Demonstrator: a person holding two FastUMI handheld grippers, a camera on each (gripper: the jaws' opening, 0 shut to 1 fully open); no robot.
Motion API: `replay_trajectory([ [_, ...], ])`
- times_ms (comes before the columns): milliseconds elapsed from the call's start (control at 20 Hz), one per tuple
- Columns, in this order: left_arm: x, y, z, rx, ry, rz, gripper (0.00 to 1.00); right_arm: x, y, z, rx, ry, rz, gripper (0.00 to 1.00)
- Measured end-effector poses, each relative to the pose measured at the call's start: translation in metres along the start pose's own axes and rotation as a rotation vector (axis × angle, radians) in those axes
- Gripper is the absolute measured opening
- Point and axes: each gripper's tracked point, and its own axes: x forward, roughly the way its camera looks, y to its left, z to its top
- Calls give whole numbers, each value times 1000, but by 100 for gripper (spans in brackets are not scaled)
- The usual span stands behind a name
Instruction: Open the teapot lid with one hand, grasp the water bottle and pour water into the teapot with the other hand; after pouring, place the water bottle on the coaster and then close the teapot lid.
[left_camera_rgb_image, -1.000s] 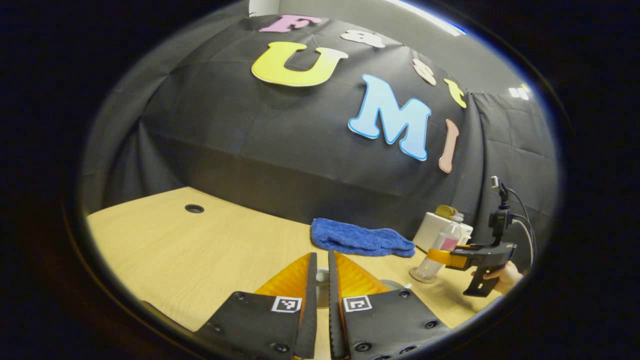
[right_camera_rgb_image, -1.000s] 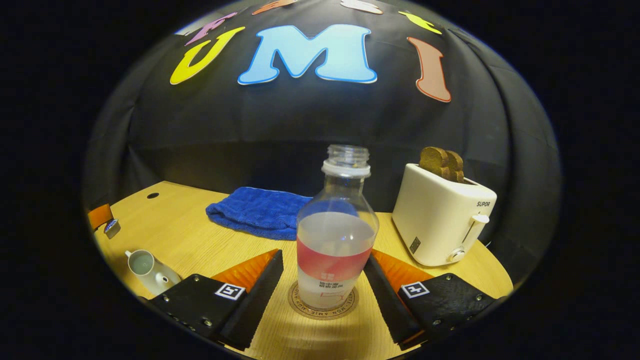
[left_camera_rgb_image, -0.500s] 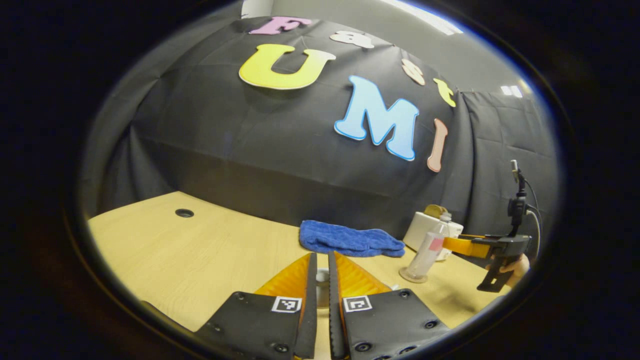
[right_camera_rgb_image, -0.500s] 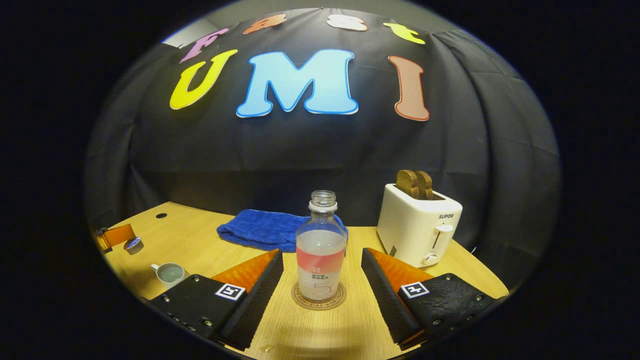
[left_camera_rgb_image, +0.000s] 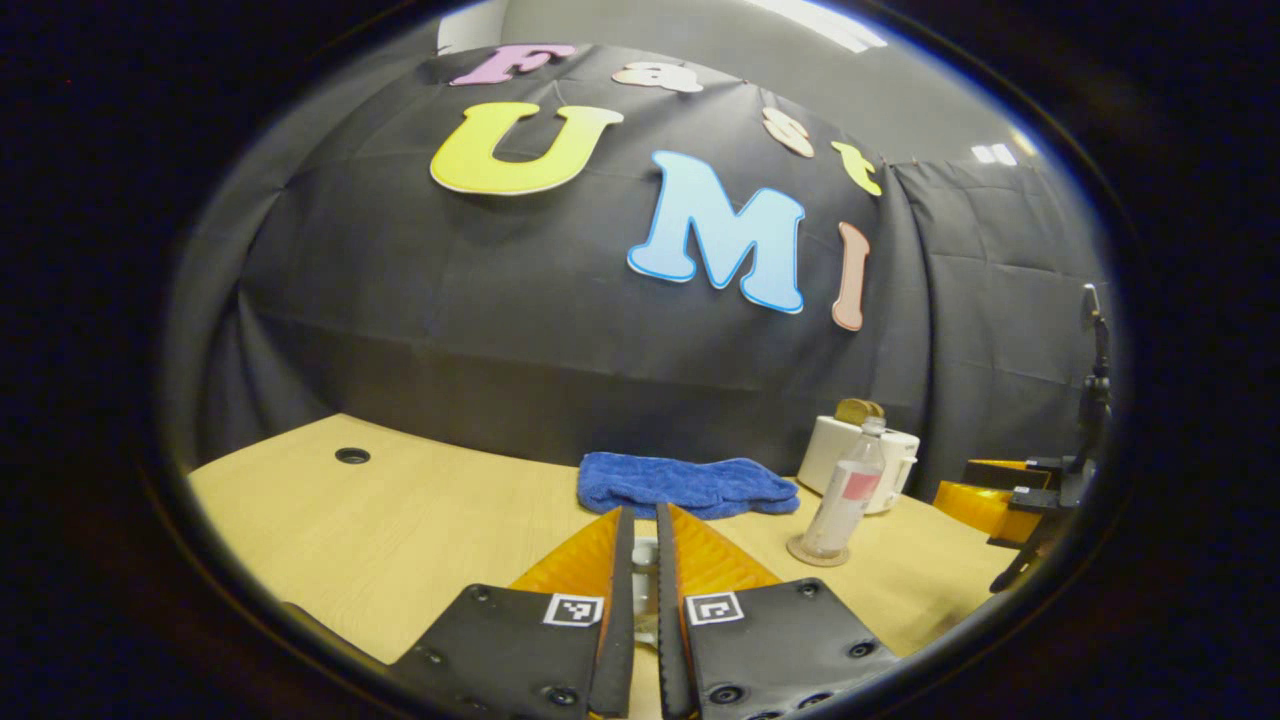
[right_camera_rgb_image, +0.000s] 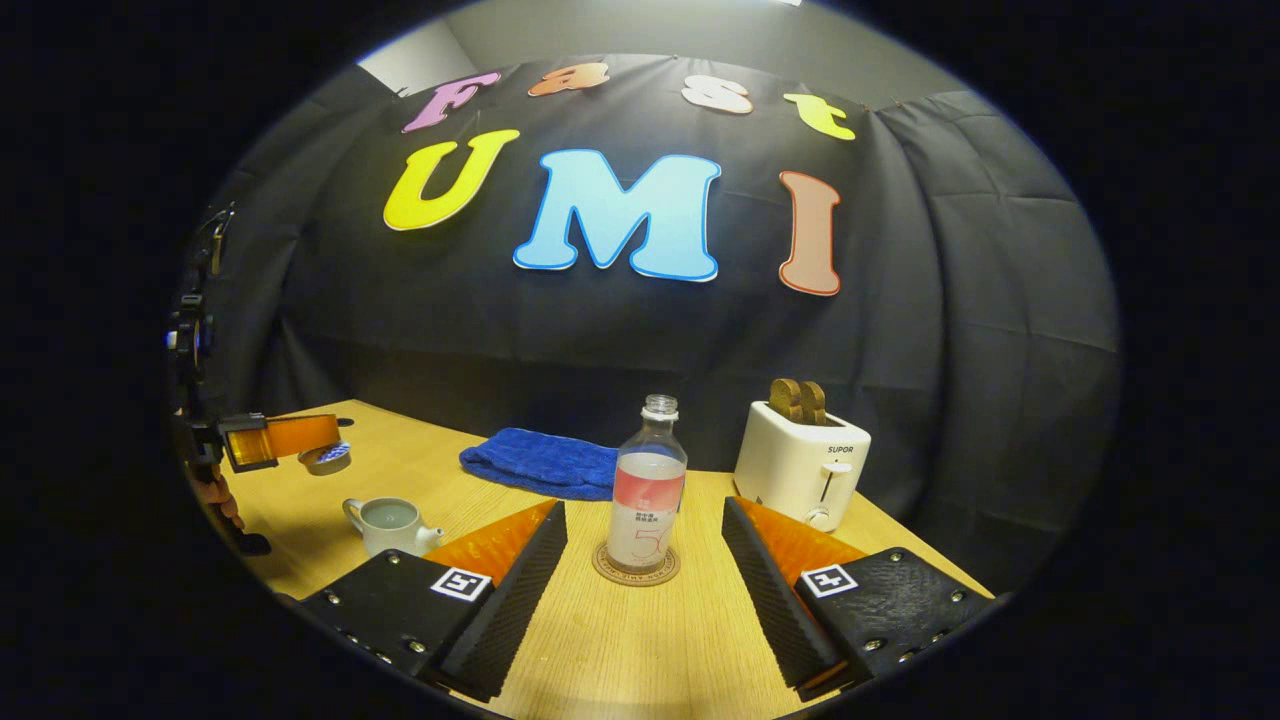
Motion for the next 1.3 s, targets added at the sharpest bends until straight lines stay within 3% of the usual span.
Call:
replay_trajectory([
  [550, 26, -44, -24, 50, 52, -17, 19, -25, 26, -22, -39, -41, 6, 97],
  [850, 35, -50, -44, 71, 85, 4, 19, -20, 28, -28, -77, -68, -3, 97],
  [1300, 35, -57, -49, 100, 77, 10, 17, -17, 29, -33, -42, -56, 9, 97],
])
